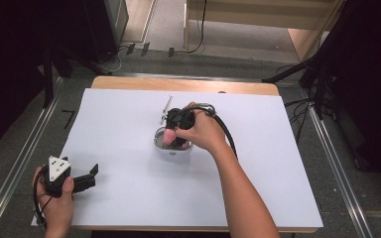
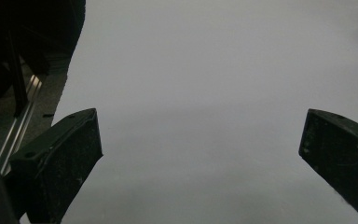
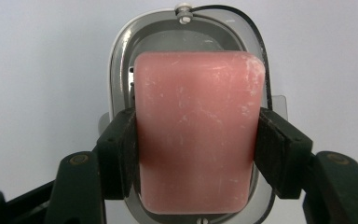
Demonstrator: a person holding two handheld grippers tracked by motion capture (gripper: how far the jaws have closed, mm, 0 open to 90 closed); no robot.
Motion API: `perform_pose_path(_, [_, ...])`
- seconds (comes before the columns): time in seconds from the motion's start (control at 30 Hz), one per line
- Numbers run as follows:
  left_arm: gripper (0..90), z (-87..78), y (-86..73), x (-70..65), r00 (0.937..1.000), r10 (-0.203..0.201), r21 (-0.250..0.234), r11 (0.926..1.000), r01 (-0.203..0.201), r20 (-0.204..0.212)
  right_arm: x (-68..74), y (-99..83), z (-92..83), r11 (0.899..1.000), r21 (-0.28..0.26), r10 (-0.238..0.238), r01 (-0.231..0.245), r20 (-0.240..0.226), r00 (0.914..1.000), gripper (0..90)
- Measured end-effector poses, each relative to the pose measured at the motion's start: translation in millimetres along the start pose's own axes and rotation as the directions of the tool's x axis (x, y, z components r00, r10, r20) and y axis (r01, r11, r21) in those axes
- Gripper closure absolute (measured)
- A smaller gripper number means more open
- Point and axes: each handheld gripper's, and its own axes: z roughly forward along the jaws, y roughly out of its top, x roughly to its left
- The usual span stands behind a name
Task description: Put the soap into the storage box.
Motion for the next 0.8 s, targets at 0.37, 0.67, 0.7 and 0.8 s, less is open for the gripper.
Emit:
perform_pose_path(0.37, [0.0,0.0,0.0,-0.2,1.0,0.003,0.001,1.0,-0.003,-0.001,1.3,-3.8,-10.2,0.999,-0.031,0.023,-0.023,0.006,0.9997,36.4])
perform_pose_path(0.67, [0.0,0.2,0.0,-0.8,1.0,0.006,0.002,1.0,-0.006,-0.005,5.7,-15.7,-21.1,0.997,-0.059,0.052,-0.051,0.016,0.9985,34.7])
perform_pose_path(0.7, [0.0,0.2,0.0,-0.9,1.0,0.007,0.003,1.0,-0.007,-0.006,6.5,-17.6,-21.9,0.997,-0.061,0.055,-0.054,0.014,0.9984,34.3])
perform_pose_path(0.8, [0.0,0.3,0.0,-1.0,1.0,0.008,0.003,1.0,-0.008,-0.005,7.9,-24.2,-23.5,0.996,-0.067,0.059,-0.058,0.018,0.9981,33.7])
